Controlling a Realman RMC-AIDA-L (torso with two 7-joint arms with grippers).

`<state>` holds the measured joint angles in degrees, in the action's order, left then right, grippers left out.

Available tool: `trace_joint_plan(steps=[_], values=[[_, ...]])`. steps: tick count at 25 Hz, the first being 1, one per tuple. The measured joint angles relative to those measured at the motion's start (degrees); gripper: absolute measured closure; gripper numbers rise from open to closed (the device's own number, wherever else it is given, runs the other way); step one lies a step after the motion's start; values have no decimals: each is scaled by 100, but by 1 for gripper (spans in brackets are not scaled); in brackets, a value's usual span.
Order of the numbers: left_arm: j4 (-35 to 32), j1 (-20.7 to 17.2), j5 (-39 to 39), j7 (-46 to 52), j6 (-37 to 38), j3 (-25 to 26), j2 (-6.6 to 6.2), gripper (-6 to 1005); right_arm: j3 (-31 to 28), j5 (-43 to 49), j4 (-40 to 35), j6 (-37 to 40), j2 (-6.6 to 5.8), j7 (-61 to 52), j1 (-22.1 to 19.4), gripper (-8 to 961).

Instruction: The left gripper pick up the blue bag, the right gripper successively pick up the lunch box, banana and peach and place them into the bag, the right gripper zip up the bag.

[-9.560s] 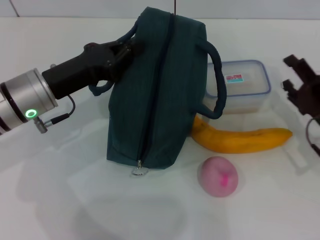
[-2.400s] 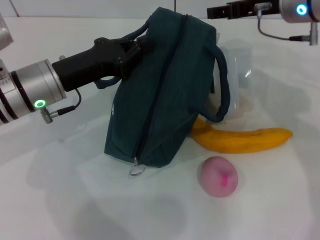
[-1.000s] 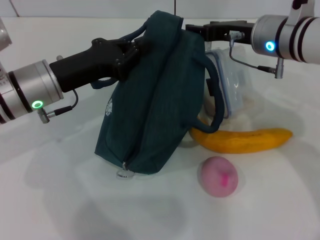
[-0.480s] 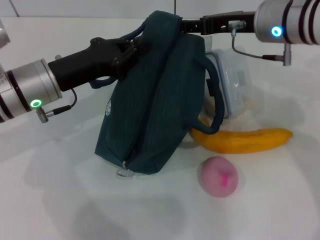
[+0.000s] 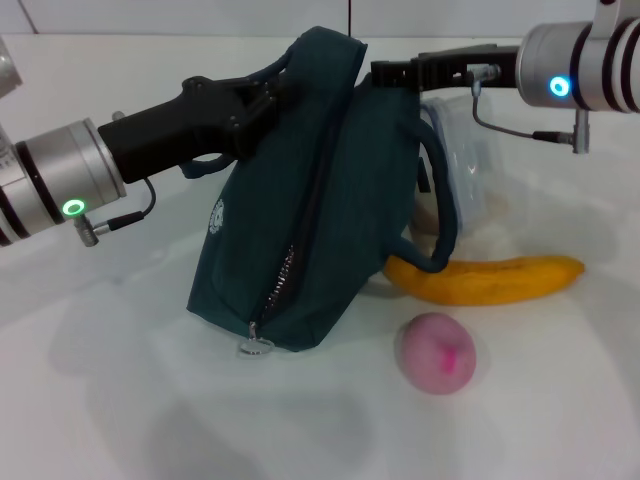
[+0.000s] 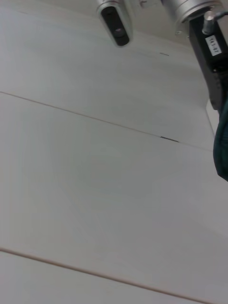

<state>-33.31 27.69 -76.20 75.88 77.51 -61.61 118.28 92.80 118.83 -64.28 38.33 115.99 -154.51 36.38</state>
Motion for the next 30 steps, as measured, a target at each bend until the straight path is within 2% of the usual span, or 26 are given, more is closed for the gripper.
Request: trace_joint_plan(steps=[19,22,27,30], values=[[-6,-11,0,-23,1,-1,75,959,328,-52,30,-146,13,2,-190,258],[-19,-38,0,-10,1,0,72,959,129,-105,-229,5,-13,76,-208,258],[-11,-15,0,-7,1,0,63,959,-784,-54,-620,1188,-42,173,-3,261],[-16,-11,0,19,1,-2,61,959,-1110,154,-722,1742,-57,155,181,262]])
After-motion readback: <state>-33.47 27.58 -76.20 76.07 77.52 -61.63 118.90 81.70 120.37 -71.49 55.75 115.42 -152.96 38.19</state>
